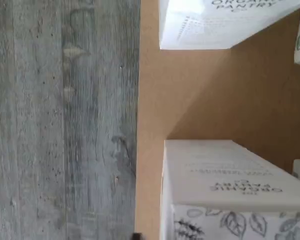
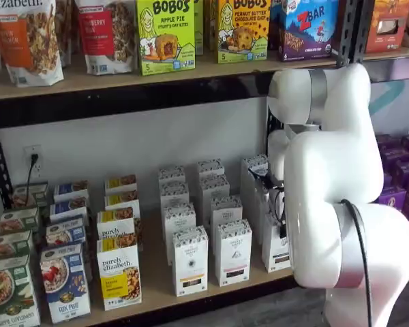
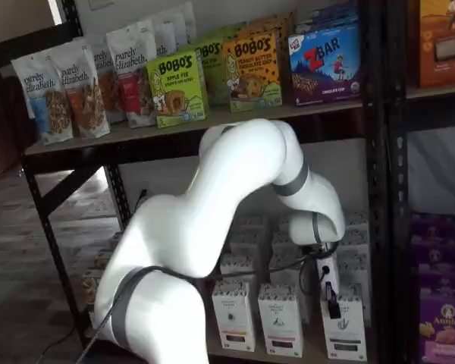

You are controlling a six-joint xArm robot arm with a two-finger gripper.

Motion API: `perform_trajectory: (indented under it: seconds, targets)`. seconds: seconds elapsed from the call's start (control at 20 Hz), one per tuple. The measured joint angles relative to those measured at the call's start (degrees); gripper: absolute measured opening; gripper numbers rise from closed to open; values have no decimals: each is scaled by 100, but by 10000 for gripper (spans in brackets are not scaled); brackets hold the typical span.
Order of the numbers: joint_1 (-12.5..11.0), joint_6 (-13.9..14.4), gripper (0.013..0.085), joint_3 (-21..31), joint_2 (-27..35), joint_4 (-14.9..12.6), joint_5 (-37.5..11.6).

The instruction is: Pick up the white box with a green strip in the middle, on the bottom shelf, the sixth box from the left

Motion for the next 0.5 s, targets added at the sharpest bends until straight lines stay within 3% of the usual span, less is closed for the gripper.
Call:
perform_trajectory:
  seconds: [0.45,0.5]
  targets:
    - [8,42,690,23,-40,-42,80]
    - [15,42,650,25,-46,-34,96]
